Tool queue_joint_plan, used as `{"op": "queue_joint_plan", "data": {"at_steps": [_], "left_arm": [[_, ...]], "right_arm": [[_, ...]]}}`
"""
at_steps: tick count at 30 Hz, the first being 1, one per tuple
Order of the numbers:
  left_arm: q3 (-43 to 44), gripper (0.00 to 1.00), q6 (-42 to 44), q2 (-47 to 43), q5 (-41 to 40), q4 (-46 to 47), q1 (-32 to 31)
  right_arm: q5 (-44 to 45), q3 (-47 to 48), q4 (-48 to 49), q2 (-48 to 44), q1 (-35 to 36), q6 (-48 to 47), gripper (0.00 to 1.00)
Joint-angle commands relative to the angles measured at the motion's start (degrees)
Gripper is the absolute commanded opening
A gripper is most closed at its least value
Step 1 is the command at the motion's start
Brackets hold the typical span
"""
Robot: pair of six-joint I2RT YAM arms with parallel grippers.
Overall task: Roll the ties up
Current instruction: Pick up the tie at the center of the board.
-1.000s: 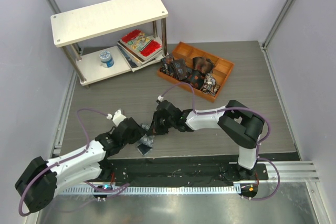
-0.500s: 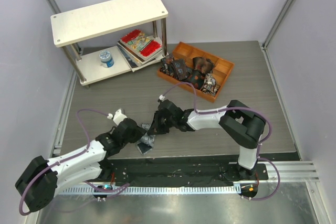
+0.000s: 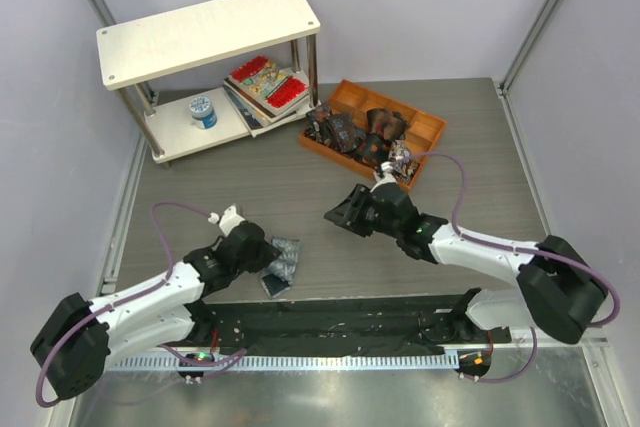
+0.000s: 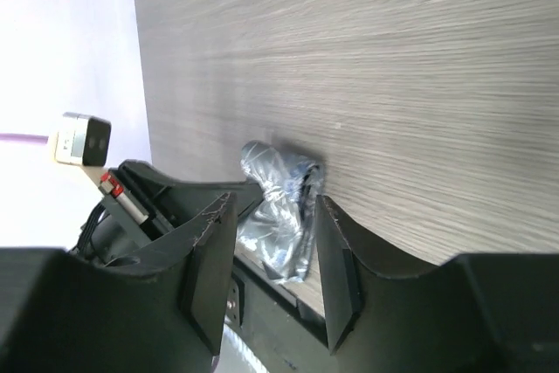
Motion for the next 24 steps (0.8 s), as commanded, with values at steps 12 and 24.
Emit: {"op": "queue_joint_plan", "data": {"at_steps": [12,24], "left_arm": [[13.36,0.0,5.42,1.65,0.59,-11.11,-0.79],[27.25,0.0,9.38,9.28,0.41,-12.16,-1.14]], "right_arm": [[10.79,-8.83,-1.59,-16.86,-5.64,3.44,0.47],[25.91,-13.49,-14.31,-37.87,-6.78,5.45,0.48]]}}
